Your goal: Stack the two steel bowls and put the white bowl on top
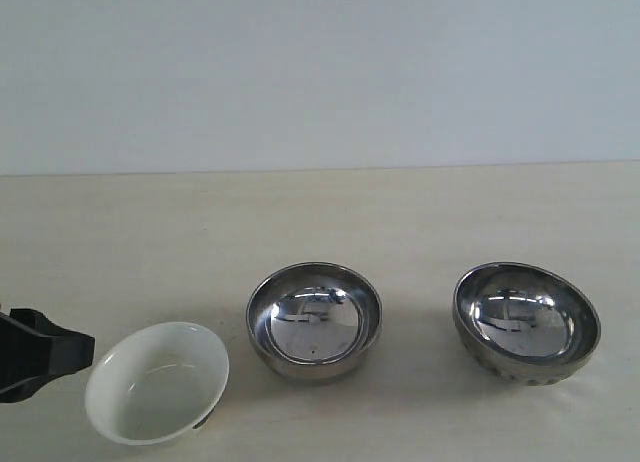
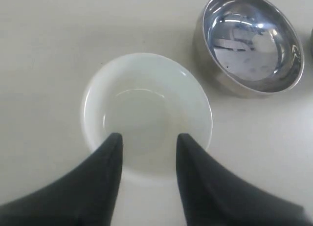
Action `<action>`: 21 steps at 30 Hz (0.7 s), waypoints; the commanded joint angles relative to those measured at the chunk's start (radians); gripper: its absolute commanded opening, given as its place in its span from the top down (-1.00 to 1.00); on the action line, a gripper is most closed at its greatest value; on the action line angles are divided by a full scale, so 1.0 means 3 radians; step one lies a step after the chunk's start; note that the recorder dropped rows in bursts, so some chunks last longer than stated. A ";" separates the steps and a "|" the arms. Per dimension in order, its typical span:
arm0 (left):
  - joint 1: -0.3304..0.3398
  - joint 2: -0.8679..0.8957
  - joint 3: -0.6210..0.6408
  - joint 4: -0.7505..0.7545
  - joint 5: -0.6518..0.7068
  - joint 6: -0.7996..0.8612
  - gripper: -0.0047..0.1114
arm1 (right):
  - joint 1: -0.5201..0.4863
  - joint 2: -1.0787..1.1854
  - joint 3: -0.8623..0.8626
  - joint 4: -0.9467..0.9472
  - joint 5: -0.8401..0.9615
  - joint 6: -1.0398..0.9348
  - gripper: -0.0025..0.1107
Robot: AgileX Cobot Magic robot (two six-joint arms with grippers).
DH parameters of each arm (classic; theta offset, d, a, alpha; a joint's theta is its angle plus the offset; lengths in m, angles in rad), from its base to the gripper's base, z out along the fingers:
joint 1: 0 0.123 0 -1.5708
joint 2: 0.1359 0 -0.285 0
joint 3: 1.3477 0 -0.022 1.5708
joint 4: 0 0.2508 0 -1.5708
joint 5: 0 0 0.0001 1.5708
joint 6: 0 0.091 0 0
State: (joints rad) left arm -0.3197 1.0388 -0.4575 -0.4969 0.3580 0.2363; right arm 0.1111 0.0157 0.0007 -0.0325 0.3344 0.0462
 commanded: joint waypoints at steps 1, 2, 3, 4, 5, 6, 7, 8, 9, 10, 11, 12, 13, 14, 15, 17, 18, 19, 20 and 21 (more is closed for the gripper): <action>0.0003 -0.0026 0.0017 -0.0038 -0.0059 0.0010 0.31 | -0.0003 -0.0013 -0.0002 0.0000 -0.0040 0.0012 0.96; 0.0003 -0.0026 0.0017 -0.0053 -0.0073 0.0010 0.31 | -0.0003 -0.0013 -0.0002 0.0000 -0.0051 0.0027 0.96; 0.0003 -0.0026 0.0017 -0.0053 -0.0079 0.0010 0.31 | -0.0003 -0.0013 -0.0002 0.0000 -0.0088 0.0028 0.96; 0.0003 -0.0026 0.0017 -0.0053 -0.0091 0.0010 0.31 | -0.0003 -0.0013 -0.0002 0.0032 -0.0147 0.0064 0.96; 0.0003 -0.0026 0.0017 -0.0053 -0.0110 0.0010 0.31 | -0.0003 -0.0013 -0.0002 0.0080 -0.0215 0.0124 0.96; 0.0003 -0.0026 0.0017 -0.0053 -0.0139 0.0010 0.31 | -0.0003 -0.0013 -0.0002 0.0165 -0.0302 0.0241 0.96; 0.0003 -0.0026 0.0017 -0.0062 -0.0171 0.0010 0.31 | -0.0003 -0.0013 -0.0002 0.0283 -0.0399 0.0381 0.96; 0.0003 -0.0026 0.0017 -0.0070 -0.0198 0.0010 0.31 | -0.0003 -0.0013 -0.0002 0.0409 -0.0485 0.0510 0.96; 0.0003 -0.0026 0.0017 -0.0070 -0.0216 0.0010 0.31 | -0.0003 -0.0013 -0.0002 0.0518 -0.0592 0.0626 0.96; 0.0003 -0.0026 0.0017 -0.0070 -0.0224 0.0010 0.31 | -0.0003 -0.0013 -0.0002 0.0589 -0.0686 0.0722 0.96; 0.0003 -0.0026 0.0017 -0.0070 -0.0224 0.0010 0.31 | -0.0003 -0.0013 -0.0002 0.0597 -0.0755 0.0769 0.96; 0.0003 -0.0026 0.0017 -0.0070 -0.0217 0.0010 0.31 | -0.0003 -0.0013 -0.0002 0.0597 -0.0823 0.0776 0.96; 0.0003 -0.0026 0.0017 -0.0070 -0.0195 0.0010 0.31 | -0.0003 -0.0013 -0.0002 0.0597 -0.0878 0.0776 0.96; 0.0003 -0.0026 0.0017 -0.0070 -0.0186 0.0010 0.31 | -0.0003 -0.0013 -0.0002 0.0597 -0.0914 0.0776 0.96; 0.0003 -0.0026 0.0017 -0.0070 -0.0171 0.0010 0.31 | -0.0003 -0.0013 -0.0002 0.0597 -0.0950 0.0776 0.96; 0.0003 -0.0026 0.0017 -0.0070 -0.0171 0.0010 0.31 | -0.0003 -0.0013 -0.0002 0.0597 -0.1019 0.0776 0.96; 0.0003 -0.0026 0.0017 -0.0070 -0.0171 0.0010 0.31 | -0.0003 -0.0013 -0.0002 0.0597 -0.1037 0.0776 0.96; 0.0003 -0.0026 0.0017 -0.0070 -0.0171 0.0010 0.31 | -0.0003 -0.0013 -0.0002 0.0597 -0.1076 0.0776 0.96; 0.0003 -0.0026 0.0017 -0.0070 -0.0171 0.0010 0.31 | -0.0003 -0.0013 -0.0002 0.0604 -0.1115 0.0785 0.96; 0.0003 -0.0026 0.0017 -0.0070 -0.0182 0.0010 0.31 | -0.0003 -0.0013 -0.0002 0.0613 -0.1132 0.0868 0.96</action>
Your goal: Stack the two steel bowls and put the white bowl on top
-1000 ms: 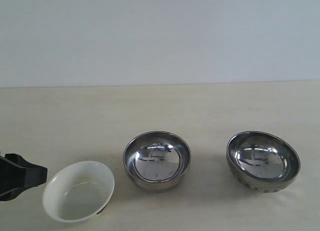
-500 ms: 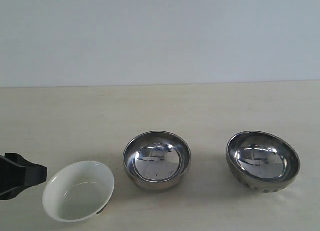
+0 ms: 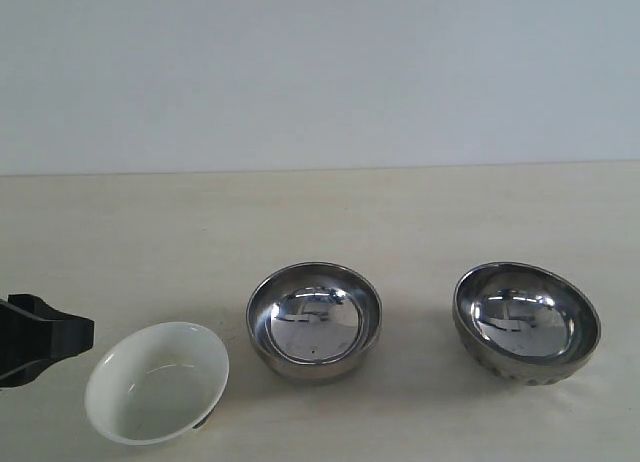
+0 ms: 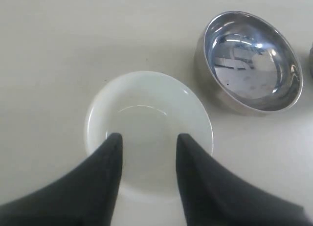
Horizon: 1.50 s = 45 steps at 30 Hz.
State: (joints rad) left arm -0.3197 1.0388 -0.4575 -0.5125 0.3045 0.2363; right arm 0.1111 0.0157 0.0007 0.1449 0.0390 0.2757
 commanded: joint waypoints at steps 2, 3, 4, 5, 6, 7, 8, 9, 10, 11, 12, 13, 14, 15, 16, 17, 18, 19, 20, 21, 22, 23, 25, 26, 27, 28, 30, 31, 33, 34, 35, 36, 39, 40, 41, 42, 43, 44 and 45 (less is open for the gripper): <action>0.0003 -0.0026 0.0017 -0.0018 -0.0019 0.0010 0.31 | -0.0003 -0.0013 -0.0002 0.0021 -0.0233 0.0459 0.96; 0.0003 -0.0026 0.0017 -0.0018 -0.0019 0.0010 0.31 | -0.0003 -0.0013 -0.0002 0.0021 -0.0285 0.0608 0.96; 0.0003 -0.0026 0.0017 -0.0018 -0.0019 0.0010 0.31 | -0.0003 -0.0013 -0.0002 0.0021 -0.0361 0.0831 0.96; 0.0003 -0.0026 0.0017 -0.0018 -0.0019 0.0010 0.31 | -0.0003 -0.0013 -0.0002 0.0021 -0.0462 0.0988 0.96; 0.0003 -0.0026 0.0017 -0.0018 -0.0019 0.0010 0.31 | -0.0003 -0.0013 -0.0002 0.0021 -0.0557 0.1148 0.96; 0.0003 -0.0026 0.0017 -0.0018 -0.0019 0.0010 0.31 | -0.0003 -0.0013 -0.0002 0.0021 -0.0660 0.1345 0.96; 0.0003 -0.0026 0.0017 -0.0018 -0.0013 0.0010 0.31 | -0.0003 -0.0013 -0.0002 0.0021 -0.0705 0.1446 0.96; 0.0003 -0.0026 0.0017 -0.0018 -0.0013 0.0010 0.31 | -0.0003 -0.0013 -0.0002 0.0021 -0.0719 0.1553 0.96; 0.0003 -0.0026 0.0017 -0.0018 -0.0013 0.0010 0.31 | -0.0003 -0.0013 -0.0002 0.0021 -0.0719 0.1643 0.96; 0.0003 -0.0026 0.0017 -0.0018 -0.0020 0.0010 0.31 | -0.0003 -0.0013 -0.0002 0.0021 -0.0711 0.1714 0.96; 0.0003 -0.0026 0.0017 -0.0018 -0.0027 0.0010 0.31 | -0.0003 -0.0013 -0.0002 0.0021 -0.0711 0.1763 0.96; 0.0003 -0.0026 0.0017 -0.0025 -0.0027 0.0010 0.31 | -0.0003 -0.0013 -0.0002 0.0021 -0.0711 0.1789 0.96; 0.0003 -0.0026 0.0017 -0.0025 -0.0027 0.0010 0.31 | -0.0003 -0.0013 -0.0002 0.0021 -0.0696 0.1789 0.96; 0.0003 -0.0026 0.0017 -0.0025 -0.0027 0.0010 0.31 | -0.0003 -0.0013 -0.0002 0.0021 -0.0690 0.1813 0.96; 0.0003 -0.0026 0.0017 -0.0025 -0.0019 0.0010 0.31 | -0.0003 -0.0013 -0.0002 0.0021 -0.0635 0.1848 0.96; 0.0003 -0.0026 0.0017 -0.0025 -0.0002 0.0010 0.31 | -0.0003 -0.0013 -0.0002 0.0021 -0.0598 0.1848 0.96; 0.0003 -0.0026 0.0017 -0.0025 0.0021 0.0010 0.31 | -0.0003 -0.0013 -0.0002 0.0021 -0.0544 0.1857 0.96; 0.0003 -0.0026 0.0017 -0.0025 0.0025 0.0010 0.31 | -0.0003 -0.0013 -0.0002 0.0021 -0.0532 0.1865 0.96; 0.0003 -0.0026 0.0017 -0.0025 0.0025 0.0010 0.31 | -0.0003 -0.0013 -0.0002 0.0021 -0.0553 0.1865 0.96; 0.0003 -0.0026 0.0017 -0.0025 0.0025 0.0010 0.31 | -0.0003 -0.0013 -0.0002 0.0021 -0.0574 0.1865 0.96; 0.0003 -0.0026 0.0017 -0.0025 0.0025 0.0010 0.31 | -0.0003 -0.0013 -0.0002 0.0021 -0.0574 0.1865 0.96; 0.0003 -0.0026 0.0017 -0.0025 0.0025 0.0010 0.31 | -0.0003 -0.0013 -0.0002 0.0021 -0.0588 0.1880 0.96; 0.0003 -0.0026 0.0017 -0.0025 0.0025 0.0010 0.31 | -0.0003 -0.0013 -0.0002 0.0021 -0.0593 0.1942 0.96; 0.0003 -0.0026 0.0017 -0.0025 0.0025 0.0010 0.31 | -0.0003 -0.0013 -0.0002 0.0021 -0.0593 0.1958 0.96; 0.0003 -0.0026 0.0017 -0.0025 0.0025 0.0010 0.31 | -0.0003 -0.0013 -0.0002 0.0021 -0.0593 0.1958 0.96; 0.0003 -0.0026 0.0017 -0.0025 0.0025 0.0010 0.31 | -0.0003 -0.0013 -0.0002 0.0021 -0.0593 0.1958 0.96; 0.0003 -0.0026 0.0017 -0.0025 0.0025 0.0010 0.31 | -0.0003 -0.0013 -0.0002 0.0021 -0.0585 0.1960 0.96; 0.0003 -0.0026 0.0017 -0.0025 0.0032 0.0010 0.31 | -0.0003 -0.0013 -0.0002 0.0021 -0.0568 0.1960 0.96; 0.0003 -0.0026 0.0017 -0.0048 0.0032 0.0010 0.31 | -0.0003 -0.0013 -0.0002 0.0021 -0.0554 0.1960 0.96; 0.0003 -0.0026 0.0017 -0.0062 0.0032 0.0010 0.31 | -0.0003 -0.0013 -0.0002 0.0021 -0.0565 0.1960 0.96; 0.0003 -0.0026 0.0017 -0.0076 0.0032 0.0010 0.31 | -0.0003 -0.0013 -0.0002 0.0021 -0.0562 0.1966 0.96; 0.0003 -0.0026 0.0017 -0.0076 0.0032 0.0010 0.31 | -0.0003 -0.0013 -0.0002 0.0021 -0.0562 0.1966 0.96; 0.0003 -0.0026 0.0017 -0.0076 0.0032 0.0026 0.31 | -0.0003 -0.0013 -0.0002 0.0021 -0.0590 0.1961 0.96; 0.0003 -0.0026 0.0017 -0.0076 0.0023 0.0023 0.31 | -0.0003 -0.0013 -0.0002 0.0021 -0.0637 0.1952 0.96; 0.0003 -0.0026 0.0017 -0.0076 0.0023 0.0023 0.31 | -0.0003 -0.0013 -0.0002 -0.0011 -0.0745 0.1898 0.96; 0.0003 -0.0026 0.0017 -0.0076 0.0015 0.0023 0.31 | -0.0003 -0.0013 -0.0002 -0.0043 -0.0833 0.1817 0.96; 0.0003 -0.0026 0.0017 -0.0076 0.0015 0.0023 0.31 | -0.0003 -0.0013 -0.0002 -0.0067 -0.0872 0.1729 0.96; 0.0003 -0.0026 0.0017 -0.0076 0.0015 0.0023 0.31 | -0.0003 -0.0013 -0.0037 -0.0073 -0.0824 0.1612 0.96; 0.0003 -0.0026 0.0017 -0.0076 0.0015 0.0023 0.31 | -0.0003 0.0003 -0.0253 -0.0092 -0.0613 0.1326 0.96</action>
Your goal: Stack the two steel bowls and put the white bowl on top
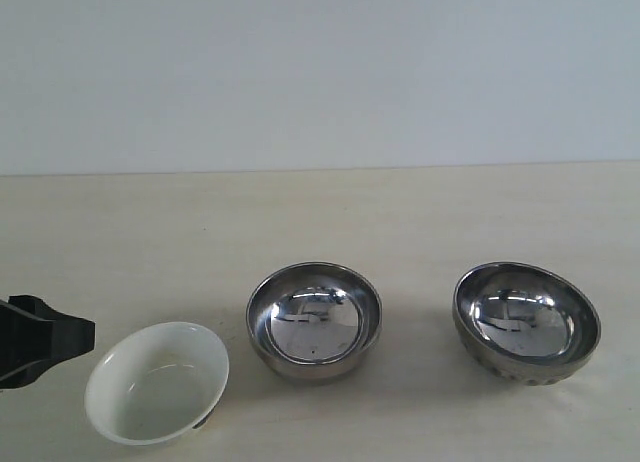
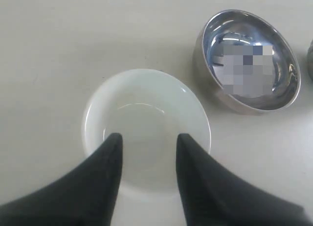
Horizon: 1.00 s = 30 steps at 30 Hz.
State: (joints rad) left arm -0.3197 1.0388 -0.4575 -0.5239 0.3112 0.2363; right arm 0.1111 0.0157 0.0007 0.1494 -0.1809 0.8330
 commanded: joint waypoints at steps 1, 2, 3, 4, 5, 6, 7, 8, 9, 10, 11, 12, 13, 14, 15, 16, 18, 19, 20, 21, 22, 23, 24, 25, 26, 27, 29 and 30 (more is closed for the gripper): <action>0.0003 -0.0026 0.0017 -0.0038 -0.0007 0.0023 0.31 | -0.0003 0.0033 -0.0366 -0.0107 0.0211 -0.0684 0.96; 0.0003 -0.0026 0.0017 -0.0038 -0.0015 0.0023 0.31 | -0.0003 0.0148 -0.0552 -0.0107 0.0306 -0.0911 0.96; 0.0003 -0.0026 0.0017 -0.0038 -0.0015 0.0023 0.31 | -0.0003 0.0241 -0.0655 -0.0107 0.0364 -0.0997 0.96; 0.0003 -0.0026 0.0017 -0.0038 -0.0014 0.0059 0.31 | -0.0003 0.0448 -0.0846 -0.0107 0.0508 -0.1142 0.96; 0.0003 -0.0026 0.0017 -0.0038 -0.0014 0.0059 0.31 | -0.0003 0.0686 -0.1047 -0.0107 0.0687 -0.1304 0.96; 0.0003 -0.0026 0.0017 -0.0038 -0.0014 0.0059 0.31 | -0.0003 0.0855 -0.1175 -0.0107 0.0773 -0.1415 0.96; 0.0003 -0.0026 0.0017 -0.0038 -0.0014 0.0059 0.31 | -0.0003 0.1083 -0.1337 -0.0107 0.0932 -0.1546 0.96; 0.0003 -0.0026 0.0017 -0.0038 -0.0014 0.0059 0.31 | -0.0003 0.1252 -0.1446 -0.0107 0.1013 -0.1622 0.96; 0.0003 -0.0026 0.0017 -0.0038 -0.0014 0.0059 0.31 | -0.0003 0.1478 -0.1594 -0.0107 0.1135 -0.1722 0.96; 0.0003 -0.0026 0.0017 -0.0045 -0.0014 0.0060 0.31 | -0.0003 0.1645 -0.1698 -0.0107 0.1210 -0.1798 0.96; 0.0003 -0.0026 0.0017 -0.0052 -0.0014 0.0060 0.31 | -0.0003 0.1881 -0.1849 -0.0107 0.1317 -0.1964 0.96; 0.0003 -0.0026 0.0017 -0.0052 -0.0014 0.0060 0.31 | -0.0003 0.2010 -0.1923 -0.0107 0.1374 -0.2160 0.96; 0.0003 -0.0026 0.0017 -0.0052 -0.0014 0.0060 0.31 | -0.0003 0.2251 -0.2091 -0.0107 0.1558 -0.2382 0.96; 0.0003 -0.0026 0.0017 -0.0062 -0.0014 0.0060 0.31 | -0.0003 0.2445 -0.2220 -0.0107 0.1682 -0.2407 0.96; 0.0003 -0.0026 0.0017 -0.0062 -0.0014 0.0060 0.31 | -0.0003 0.2564 -0.2301 -0.0107 0.1756 -0.2407 0.96; 0.0003 -0.0026 0.0017 -0.0061 -0.0007 0.0060 0.31 | -0.0003 0.2670 -0.2384 -0.0107 0.1827 -0.2407 0.96; 0.0003 -0.0026 0.0017 -0.0061 0.0025 0.0060 0.31 | -0.0003 0.2999 -0.2685 -0.0109 0.2080 -0.2407 0.96; 0.0003 -0.0026 0.0017 -0.0061 0.0025 0.0060 0.31 | -0.0003 0.3087 -0.2780 -0.0109 0.2180 -0.2407 0.96; 0.0003 -0.0026 0.0017 -0.0061 0.0012 0.0060 0.31 | -0.0003 0.3197 -0.2928 -0.0131 0.2369 -0.2407 0.96; 0.0003 -0.0026 0.0017 -0.0061 0.0012 0.0060 0.31 | -0.0003 0.3253 -0.3013 -0.0206 0.2482 -0.2365 0.96; 0.0003 -0.0026 0.0017 -0.0061 0.0012 0.0060 0.31 | -0.0009 0.3350 -0.3196 -0.0370 0.2710 -0.2262 0.96; 0.0003 -0.0026 0.0017 -0.0061 0.0012 0.0060 0.31 | -0.0009 0.3397 -0.3293 -0.0471 0.2826 -0.2221 0.96; 0.0003 -0.0026 0.0017 -0.0061 0.0012 0.0060 0.31 | -0.0009 0.3477 -0.3464 -0.0628 0.3069 -0.2153 0.96; 0.0003 -0.0026 0.0017 -0.0061 0.0012 0.0060 0.31 | -0.0009 0.3526 -0.3551 -0.0695 0.3200 -0.2145 0.96; 0.0003 -0.0026 0.0017 -0.0061 0.0006 0.0060 0.31 | -0.0009 0.3626 -0.3699 -0.0756 0.3434 -0.2127 0.96; 0.0003 -0.0026 0.0017 -0.0061 -0.0001 0.0060 0.31 | -0.0009 0.3684 -0.3767 -0.0756 0.3531 -0.2133 0.96; 0.0003 -0.0026 0.0017 -0.0061 -0.0007 0.0060 0.31 | -0.0009 0.3797 -0.3836 -0.0756 0.3634 -0.2219 0.96; 0.0003 -0.0026 0.0017 -0.0061 -0.0007 0.0060 0.31 | -0.0009 0.3833 -0.3836 -0.0756 0.3640 -0.2261 0.96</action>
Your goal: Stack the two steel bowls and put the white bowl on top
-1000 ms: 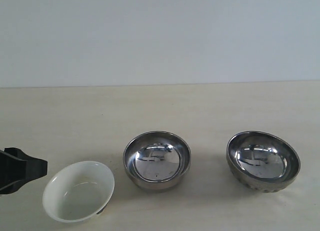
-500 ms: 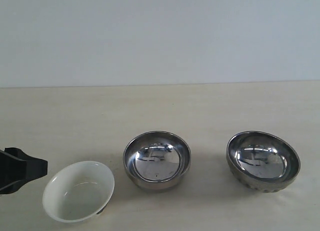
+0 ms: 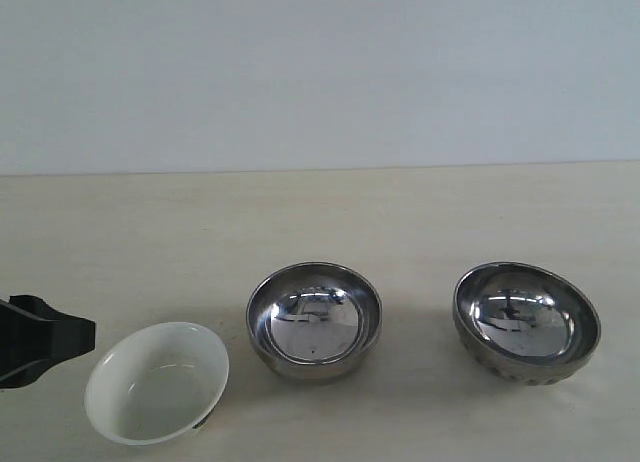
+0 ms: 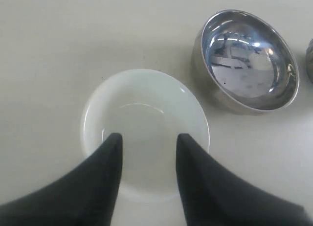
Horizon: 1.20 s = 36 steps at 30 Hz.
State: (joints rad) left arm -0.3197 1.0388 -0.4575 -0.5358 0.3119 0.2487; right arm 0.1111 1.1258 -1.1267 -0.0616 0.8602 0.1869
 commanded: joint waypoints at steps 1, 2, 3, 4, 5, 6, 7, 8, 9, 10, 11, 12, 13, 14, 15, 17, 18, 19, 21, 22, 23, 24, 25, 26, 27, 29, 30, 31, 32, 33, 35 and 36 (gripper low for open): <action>0.0003 -0.0026 0.0017 -0.0021 -0.0009 0.0018 0.31 | -0.0009 0.0165 -0.0078 -0.0066 0.0179 -0.0147 0.96; 0.0003 -0.0026 0.0017 -0.0021 -0.0009 0.0018 0.31 | -0.0009 0.0185 -0.0078 -0.0075 0.0186 -0.0196 0.96; 0.0003 -0.0026 0.0017 -0.0021 -0.0009 0.0034 0.31 | -0.0009 0.0212 -0.0078 -0.0075 0.0211 -0.0311 0.96; 0.0003 -0.0026 0.0017 -0.0021 -0.0009 0.0047 0.31 | -0.0009 0.0242 -0.0078 -0.0075 0.0234 -0.0420 0.96; 0.0003 -0.0020 0.0017 -0.0021 -0.0018 0.0046 0.31 | -0.0009 0.0277 -0.0070 -0.0075 0.0321 -0.0525 0.96; 0.0003 -0.0019 0.0017 -0.0021 -0.0025 0.0046 0.31 | -0.0009 0.0294 -0.0063 -0.0075 0.0367 -0.0563 0.96; 0.0003 -0.0013 0.0017 -0.0021 -0.0033 0.0046 0.31 | -0.0009 0.0347 -0.0049 -0.0075 0.0471 -0.0655 0.96; 0.0003 -0.0013 0.0017 -0.0021 -0.0033 0.0046 0.31 | -0.0009 0.0372 -0.0043 -0.0075 0.0498 -0.0656 0.96; 0.0003 -0.0013 0.0017 -0.0021 -0.0033 0.0046 0.31 | -0.0009 0.0413 -0.0043 -0.0075 0.0525 -0.0656 0.96; 0.0003 -0.0013 0.0017 -0.0021 -0.0033 0.0046 0.31 | -0.0009 0.0473 -0.0043 -0.0075 0.0578 -0.0656 0.96; 0.0003 -0.0013 0.0017 -0.0021 -0.0033 0.0046 0.31 | -0.0009 0.0520 -0.0043 -0.0065 0.0612 -0.0656 0.96; 0.0003 -0.0013 0.0017 -0.0021 -0.0033 0.0046 0.31 | -0.0009 0.0575 -0.0043 -0.0029 0.0651 -0.0656 0.96; 0.0003 -0.0013 0.0017 -0.0021 -0.0033 0.0046 0.31 | -0.0009 0.0616 -0.0042 -0.0013 0.0656 -0.0656 0.96; 0.0003 -0.0013 0.0017 -0.0021 -0.0033 0.0046 0.31 | -0.0009 0.0651 -0.0028 -0.0013 0.0656 -0.0656 0.95; 0.0003 -0.0012 0.0017 -0.0021 -0.0025 0.0046 0.31 | -0.0009 0.0670 -0.0003 -0.0013 0.0597 -0.0656 0.95; 0.0003 -0.0012 0.0017 -0.0021 -0.0025 0.0046 0.31 | -0.0009 0.0670 0.0064 -0.0004 0.0474 -0.0646 0.95; 0.0003 -0.0012 0.0017 -0.0021 -0.0025 0.0046 0.31 | -0.0009 0.0670 0.0083 -0.0004 0.0426 -0.0646 0.92; 0.0003 -0.0012 0.0017 -0.0021 -0.0025 0.0046 0.31 | -0.0009 0.0670 0.0098 -0.0004 0.0403 -0.0646 0.86; 0.0003 -0.0012 0.0017 -0.0021 -0.0025 0.0046 0.31 | -0.0009 0.0670 0.0112 -0.0004 0.0364 -0.0646 0.69; 0.0003 -0.0012 0.0017 -0.0021 -0.0025 0.0046 0.31 | -0.0009 0.0670 0.0112 -0.0004 0.0364 -0.0623 0.59; 0.0003 -0.0012 0.0017 -0.0021 -0.0033 0.0046 0.31 | -0.0009 0.0670 0.0112 -0.0004 0.0356 -0.0623 0.42; 0.0003 -0.0012 0.0017 -0.0021 -0.0033 0.0046 0.31 | -0.0009 0.0670 0.0112 -0.0004 0.0368 -0.0623 0.30; 0.0003 -0.0012 0.0017 -0.0021 -0.0033 0.0046 0.31 | -0.0009 0.0670 0.0112 -0.0004 0.0377 -0.0623 0.16; 0.0003 -0.0012 0.0017 -0.0021 -0.0033 0.0046 0.31 | -0.0009 0.0670 0.0112 -0.0004 0.0386 -0.0623 0.04; 0.0003 -0.0012 0.0017 -0.0021 -0.0033 0.0046 0.31 | -0.0009 0.0670 0.0112 -0.0004 0.0416 -0.0623 -0.03; 0.0003 -0.0012 0.0017 -0.0021 -0.0033 0.0046 0.31 | -0.0009 0.0712 0.0112 -0.0004 0.0526 -0.0569 -0.04; 0.0003 -0.0012 0.0017 -0.0021 -0.0033 0.0046 0.31 | -0.0009 0.0747 0.0119 0.0006 0.0586 -0.0563 -0.04; 0.0003 -0.0012 0.0017 -0.0021 -0.0033 0.0046 0.31 | -0.0009 0.0764 0.0125 0.0031 0.0614 -0.0561 -0.04; 0.0003 -0.0012 0.0017 -0.0021 -0.0033 0.0046 0.31 | -0.0009 0.0796 0.0176 0.0082 0.0608 -0.0554 -0.04; 0.0003 -0.0012 0.0017 -0.0021 -0.0033 0.0046 0.31 | -0.0009 0.0815 0.0222 0.0118 0.0577 -0.0554 -0.04; 0.0003 -0.0012 0.0017 -0.0021 -0.0019 0.0046 0.31 | -0.0009 0.0856 0.0353 0.0181 0.0392 -0.0554 -0.04; 0.0003 -0.0012 0.0017 -0.0021 -0.0004 0.0046 0.31 | -0.0009 0.0872 0.0403 0.0181 0.0309 -0.0554 -0.04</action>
State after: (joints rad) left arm -0.3197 1.0388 -0.4575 -0.5394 0.3119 0.2546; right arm 0.1111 1.3720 -1.0441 -0.0198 1.0110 0.0181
